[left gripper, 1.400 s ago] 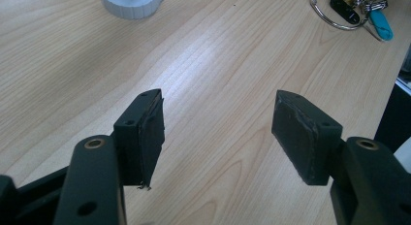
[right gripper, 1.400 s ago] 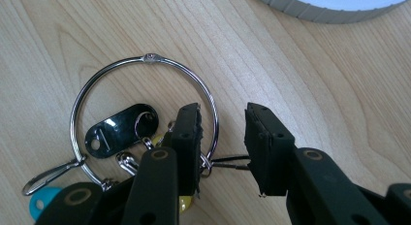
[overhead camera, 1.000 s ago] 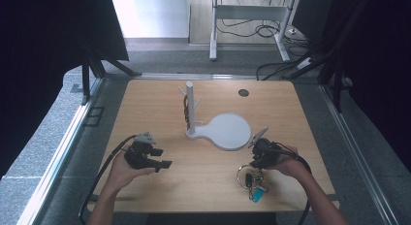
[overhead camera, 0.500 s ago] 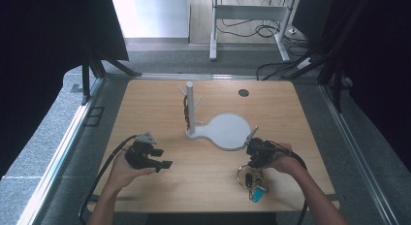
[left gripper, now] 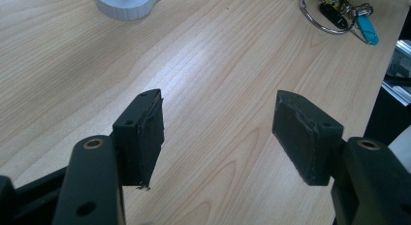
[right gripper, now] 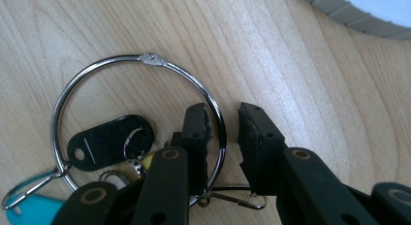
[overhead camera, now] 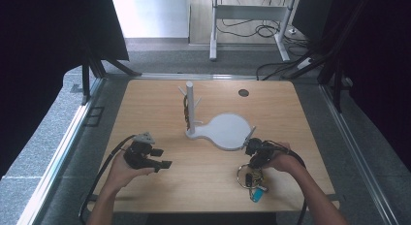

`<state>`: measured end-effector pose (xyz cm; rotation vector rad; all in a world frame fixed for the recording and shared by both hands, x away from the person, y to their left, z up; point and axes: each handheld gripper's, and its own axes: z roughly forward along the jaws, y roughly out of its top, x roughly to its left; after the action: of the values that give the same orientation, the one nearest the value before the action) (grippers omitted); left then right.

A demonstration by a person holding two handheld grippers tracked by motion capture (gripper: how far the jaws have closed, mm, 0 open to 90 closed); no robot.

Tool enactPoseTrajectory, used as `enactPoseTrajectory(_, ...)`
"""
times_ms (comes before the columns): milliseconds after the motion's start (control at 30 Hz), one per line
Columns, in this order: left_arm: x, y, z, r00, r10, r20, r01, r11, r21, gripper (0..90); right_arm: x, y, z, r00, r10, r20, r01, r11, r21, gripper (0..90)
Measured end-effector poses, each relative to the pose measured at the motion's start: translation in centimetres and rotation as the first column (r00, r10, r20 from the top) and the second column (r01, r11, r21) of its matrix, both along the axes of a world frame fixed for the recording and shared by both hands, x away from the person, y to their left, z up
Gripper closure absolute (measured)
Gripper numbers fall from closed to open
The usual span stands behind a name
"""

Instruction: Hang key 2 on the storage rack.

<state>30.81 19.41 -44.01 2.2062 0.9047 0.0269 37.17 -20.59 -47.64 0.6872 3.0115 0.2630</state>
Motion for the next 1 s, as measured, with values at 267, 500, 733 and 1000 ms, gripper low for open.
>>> enactPoseTrajectory(267,-0.03,0.07,0.15,1.0000,-0.001,0.005,0.001,1.0000,0.001,36.5,0.26,0.08,0.05,0.9993,-0.003,-0.037,0.002,0.999,-0.034,77.1)
enactPoseTrajectory(500,-0.01,0.02,0.09,1.0000,0.001,0.002,-0.001,1.0000,0.004,36.5,0.44,0.04,0.04,0.9985,-0.005,-0.054,0.003,1.000,-0.031,84.2)
enactPoseTrajectory(733,-0.08,0.11,0.17,1.0000,0.002,0.006,-0.002,1.0000,0.004,36.5,0.24,0.09,0.04,0.9987,-0.012,-0.050,0.011,1.000,-0.027,86.4)
enactPoseTrajectory(1000,-0.12,0.36,0.22,0.9999,0.010,0.008,-0.010,0.9999,-0.001,36.6,-0.46,0.14,0.08,1.0000,0.005,-0.001,-0.005,0.999,-0.036,86.9)
